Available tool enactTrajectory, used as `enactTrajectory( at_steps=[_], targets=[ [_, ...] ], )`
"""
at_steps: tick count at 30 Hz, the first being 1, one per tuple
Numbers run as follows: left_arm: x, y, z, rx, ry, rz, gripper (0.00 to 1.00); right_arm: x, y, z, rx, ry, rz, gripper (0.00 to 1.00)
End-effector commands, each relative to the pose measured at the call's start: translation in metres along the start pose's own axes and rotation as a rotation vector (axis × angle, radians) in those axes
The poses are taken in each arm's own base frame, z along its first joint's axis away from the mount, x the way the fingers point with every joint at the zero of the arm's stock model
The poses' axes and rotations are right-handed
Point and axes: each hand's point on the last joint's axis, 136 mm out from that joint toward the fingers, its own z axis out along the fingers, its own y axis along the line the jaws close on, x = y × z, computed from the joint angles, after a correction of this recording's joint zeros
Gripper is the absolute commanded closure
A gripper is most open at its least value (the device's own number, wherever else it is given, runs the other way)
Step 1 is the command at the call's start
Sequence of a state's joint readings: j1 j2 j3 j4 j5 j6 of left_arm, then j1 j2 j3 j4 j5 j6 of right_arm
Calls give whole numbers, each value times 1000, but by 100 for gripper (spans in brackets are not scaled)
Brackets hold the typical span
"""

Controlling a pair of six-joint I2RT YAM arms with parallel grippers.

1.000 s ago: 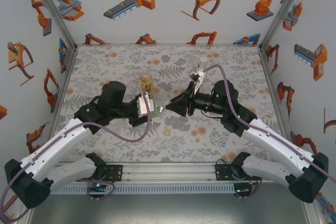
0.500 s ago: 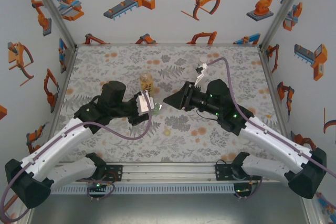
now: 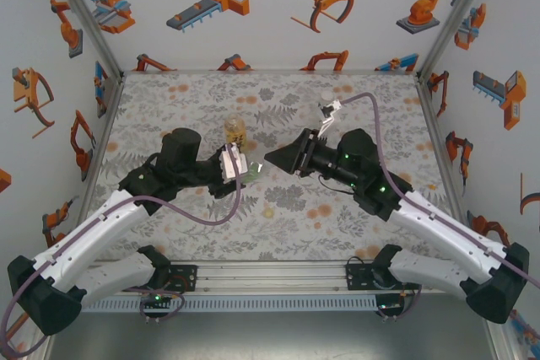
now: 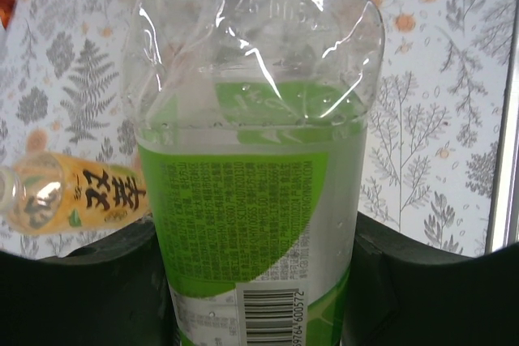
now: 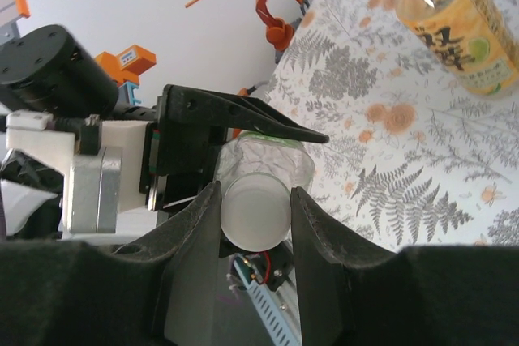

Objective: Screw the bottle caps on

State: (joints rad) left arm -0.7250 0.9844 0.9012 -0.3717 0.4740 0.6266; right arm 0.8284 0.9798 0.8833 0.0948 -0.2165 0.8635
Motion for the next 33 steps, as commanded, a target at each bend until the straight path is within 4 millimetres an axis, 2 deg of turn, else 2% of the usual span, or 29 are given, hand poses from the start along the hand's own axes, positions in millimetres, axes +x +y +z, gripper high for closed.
enactTrajectory(
  at_steps=[1,4,6,10,13,17,23,28,33],
  targets=[
    [-36,-23,-5,142,-163,10,100,-43,65,-31,-209,-189,-196,68],
    [-55,-27,-9,188,-244,-12,100,-57,93,-50,-296,-268,-332,54],
    [-67,-29,-11,220,-297,-19,100,-63,110,-60,-350,-308,-413,48],
    [-90,-35,-21,285,-392,-20,100,-67,142,-74,-463,-345,-565,43],
    [-110,-40,-31,343,-462,-14,100,-59,161,-80,-568,-334,-674,41],
    [-133,-50,-47,435,-542,-2,100,-35,185,-94,-770,-303,-828,38],
    [-152,-69,-63,588,-590,17,100,-11,202,-107,-971,-211,-938,38],
    [-154,-77,-63,663,-580,9,100,-4,210,-115,-1052,-211,-987,39],
    [-153,-80,-61,685,-576,4,100,-2,215,-120,-1094,-222,-1012,44]
  ],
)
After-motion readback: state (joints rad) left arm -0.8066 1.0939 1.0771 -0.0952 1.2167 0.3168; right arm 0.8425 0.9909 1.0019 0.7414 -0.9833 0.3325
